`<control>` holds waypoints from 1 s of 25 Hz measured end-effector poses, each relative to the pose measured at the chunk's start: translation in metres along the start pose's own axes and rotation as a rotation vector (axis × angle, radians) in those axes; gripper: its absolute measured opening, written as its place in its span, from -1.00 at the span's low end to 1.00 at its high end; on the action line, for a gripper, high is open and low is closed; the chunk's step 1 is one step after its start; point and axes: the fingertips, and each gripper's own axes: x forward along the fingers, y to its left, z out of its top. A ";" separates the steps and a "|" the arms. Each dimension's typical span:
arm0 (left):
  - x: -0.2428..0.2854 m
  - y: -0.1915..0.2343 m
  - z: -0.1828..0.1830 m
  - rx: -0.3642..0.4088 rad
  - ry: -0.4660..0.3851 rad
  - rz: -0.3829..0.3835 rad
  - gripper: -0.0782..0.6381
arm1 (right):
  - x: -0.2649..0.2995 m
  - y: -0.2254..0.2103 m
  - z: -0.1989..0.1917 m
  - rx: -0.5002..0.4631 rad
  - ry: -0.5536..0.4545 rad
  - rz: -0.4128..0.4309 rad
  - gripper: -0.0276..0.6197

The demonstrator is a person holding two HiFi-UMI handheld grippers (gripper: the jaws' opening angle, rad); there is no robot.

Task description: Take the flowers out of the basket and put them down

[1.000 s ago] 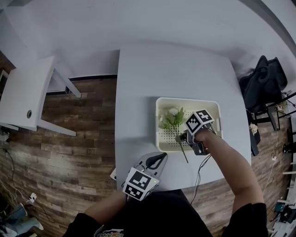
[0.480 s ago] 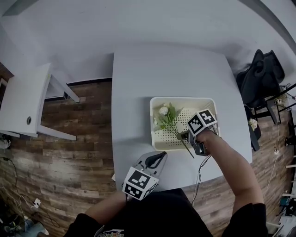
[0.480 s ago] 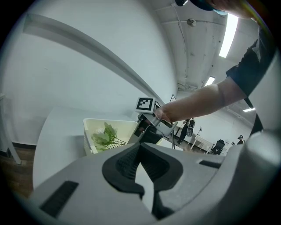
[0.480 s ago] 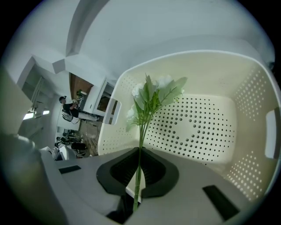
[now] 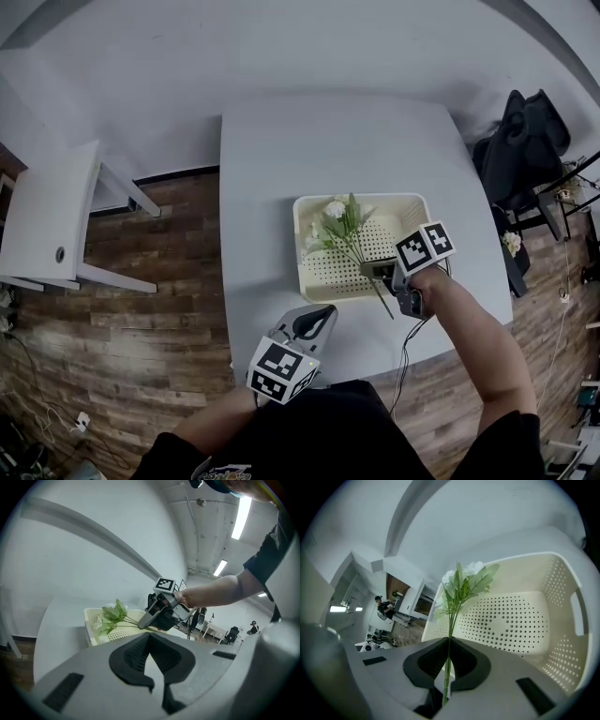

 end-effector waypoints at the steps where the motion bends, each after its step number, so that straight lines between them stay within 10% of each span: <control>1: 0.000 -0.002 0.001 0.004 0.000 -0.002 -0.76 | -0.006 0.002 0.001 0.003 -0.028 0.012 -0.82; 16: 0.012 -0.041 0.003 0.074 0.004 -0.067 -0.76 | -0.137 0.003 -0.013 -0.010 -0.565 0.017 -0.83; 25: 0.060 -0.089 0.014 0.114 0.014 -0.090 -0.76 | -0.222 -0.062 -0.040 -0.054 -0.685 -0.115 -0.83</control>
